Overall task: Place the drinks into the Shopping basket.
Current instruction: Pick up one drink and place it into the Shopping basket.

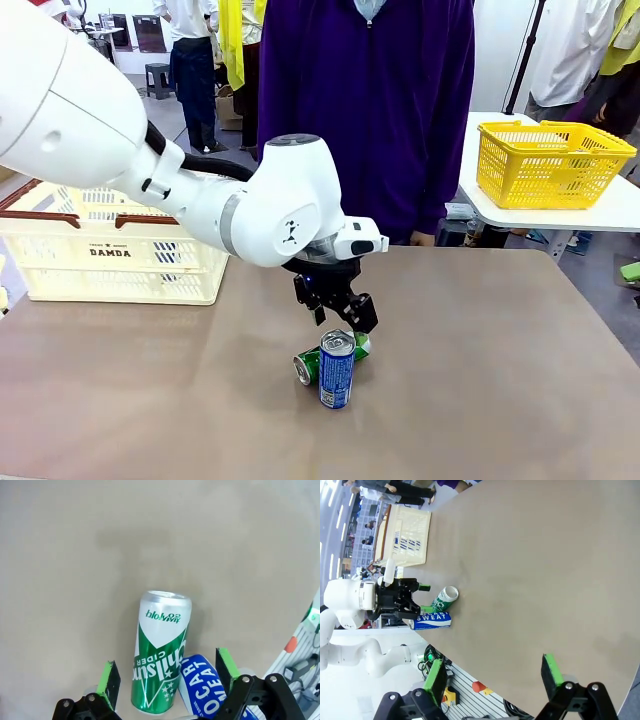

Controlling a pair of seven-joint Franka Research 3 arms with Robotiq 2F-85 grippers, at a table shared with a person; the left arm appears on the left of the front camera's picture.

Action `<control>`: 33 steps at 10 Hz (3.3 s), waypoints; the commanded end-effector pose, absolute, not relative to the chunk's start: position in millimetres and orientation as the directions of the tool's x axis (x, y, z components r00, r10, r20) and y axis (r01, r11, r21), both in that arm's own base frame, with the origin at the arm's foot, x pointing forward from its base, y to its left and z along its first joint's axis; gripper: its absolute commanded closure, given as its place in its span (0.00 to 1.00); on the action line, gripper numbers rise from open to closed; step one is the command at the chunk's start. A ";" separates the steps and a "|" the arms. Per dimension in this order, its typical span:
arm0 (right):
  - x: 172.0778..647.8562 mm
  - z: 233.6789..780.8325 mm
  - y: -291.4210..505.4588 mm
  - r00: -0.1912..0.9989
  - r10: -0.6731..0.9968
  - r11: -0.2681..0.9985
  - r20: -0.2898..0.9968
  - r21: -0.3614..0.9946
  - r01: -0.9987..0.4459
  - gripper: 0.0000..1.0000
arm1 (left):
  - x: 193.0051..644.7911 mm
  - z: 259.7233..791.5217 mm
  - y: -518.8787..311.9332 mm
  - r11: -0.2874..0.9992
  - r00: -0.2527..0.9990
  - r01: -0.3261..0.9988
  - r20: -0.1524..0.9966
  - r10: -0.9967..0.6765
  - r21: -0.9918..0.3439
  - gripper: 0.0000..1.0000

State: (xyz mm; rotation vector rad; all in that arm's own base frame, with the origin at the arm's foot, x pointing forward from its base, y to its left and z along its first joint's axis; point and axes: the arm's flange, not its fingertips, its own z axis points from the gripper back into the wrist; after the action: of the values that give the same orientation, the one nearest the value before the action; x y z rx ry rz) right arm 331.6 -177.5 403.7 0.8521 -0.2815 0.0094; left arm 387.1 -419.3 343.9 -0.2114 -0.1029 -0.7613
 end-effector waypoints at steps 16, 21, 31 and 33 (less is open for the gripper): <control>329.1 406.0 -177.6 0.966 -0.098 0.659 0.241 0.743 -0.118 0.00 | 391.8 288.7 -454.4 0.676 0.675 0.737 0.065 -0.735 -0.018 0.00; 329.1 406.0 -177.6 0.966 -0.098 0.659 0.241 0.743 -0.118 0.00 | 392.3 285.2 -456.1 0.678 0.675 0.735 0.082 -0.733 0.012 1.00; 329.1 406.0 -177.6 0.966 -0.098 0.659 0.241 0.743 -0.118 0.00 | 440.9 373.2 -394.0 0.724 0.708 0.683 0.153 -0.689 0.097 1.00; 329.1 406.0 -177.6 0.966 -0.098 0.659 0.241 0.743 -0.118 0.00 | 451.3 448.5 -353.8 0.800 0.795 0.600 0.128 -0.593 -0.023 1.00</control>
State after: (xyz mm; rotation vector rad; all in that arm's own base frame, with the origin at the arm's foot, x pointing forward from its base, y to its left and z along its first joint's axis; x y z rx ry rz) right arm 331.5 -177.5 403.7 0.8527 -0.2812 0.0095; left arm 454.3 -372.6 410.9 -0.0094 -0.1703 -0.6904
